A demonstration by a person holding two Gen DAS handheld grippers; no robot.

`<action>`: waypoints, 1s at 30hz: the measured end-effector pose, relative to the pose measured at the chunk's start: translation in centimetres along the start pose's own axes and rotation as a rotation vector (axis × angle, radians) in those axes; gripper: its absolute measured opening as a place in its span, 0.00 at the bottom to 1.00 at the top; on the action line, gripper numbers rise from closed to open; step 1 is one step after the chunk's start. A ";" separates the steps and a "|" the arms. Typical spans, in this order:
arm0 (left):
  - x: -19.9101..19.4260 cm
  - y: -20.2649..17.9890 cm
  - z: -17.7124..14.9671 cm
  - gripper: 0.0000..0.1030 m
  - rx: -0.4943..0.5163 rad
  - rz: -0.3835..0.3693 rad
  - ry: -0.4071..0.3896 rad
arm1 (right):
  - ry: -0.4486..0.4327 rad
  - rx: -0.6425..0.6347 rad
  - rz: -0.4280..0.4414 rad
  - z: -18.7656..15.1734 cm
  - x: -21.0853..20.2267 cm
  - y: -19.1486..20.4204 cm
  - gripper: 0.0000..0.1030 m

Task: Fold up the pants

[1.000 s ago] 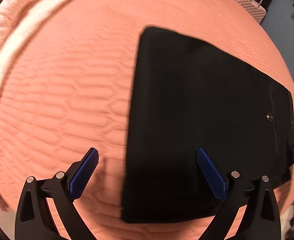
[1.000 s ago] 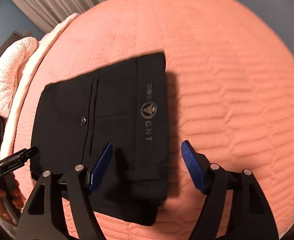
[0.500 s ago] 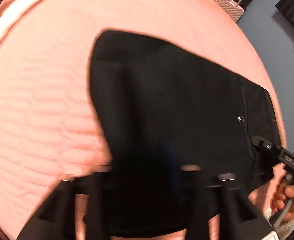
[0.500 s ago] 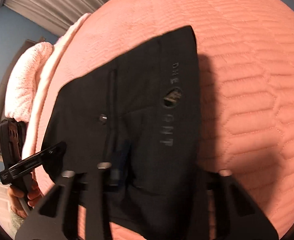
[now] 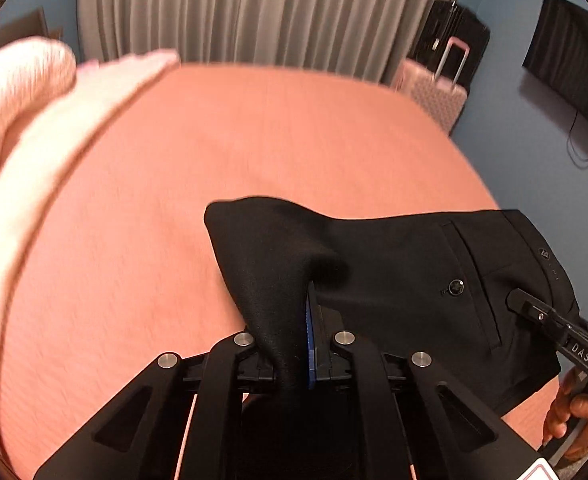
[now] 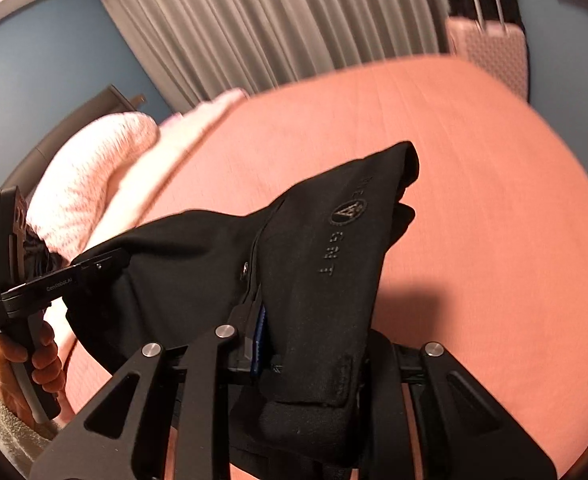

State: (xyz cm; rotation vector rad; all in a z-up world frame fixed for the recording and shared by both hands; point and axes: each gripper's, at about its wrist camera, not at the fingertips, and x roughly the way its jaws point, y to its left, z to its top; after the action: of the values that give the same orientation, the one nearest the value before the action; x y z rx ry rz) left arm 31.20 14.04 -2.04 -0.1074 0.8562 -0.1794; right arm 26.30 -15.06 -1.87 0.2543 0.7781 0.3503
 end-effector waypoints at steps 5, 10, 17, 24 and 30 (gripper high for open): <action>3.3 1.6 1.6 0.34 0.037 0.112 0.051 | 0.108 -0.028 -0.067 1.5 5.8 -2.8 0.39; 11.7 4.3 -5.2 0.53 0.126 0.523 0.267 | 0.162 0.041 -0.345 -4.5 7.0 -8.7 0.45; 9.9 0.0 -2.0 0.64 0.121 0.373 0.131 | 0.054 -0.089 -0.155 -1.3 8.7 -0.8 0.43; 16.0 0.0 -5.3 0.87 0.158 0.399 0.200 | 0.170 0.026 -0.191 -4.2 14.4 -3.8 0.29; 15.6 -0.2 -5.0 0.85 0.169 0.416 0.207 | 0.198 -0.012 -0.218 -4.9 15.5 -2.3 0.32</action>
State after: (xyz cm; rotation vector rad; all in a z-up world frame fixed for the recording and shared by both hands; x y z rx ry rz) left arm 37.45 10.64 -16.82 0.2509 1.0463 0.1310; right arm 33.47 -10.53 -15.97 0.1226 0.9885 0.1757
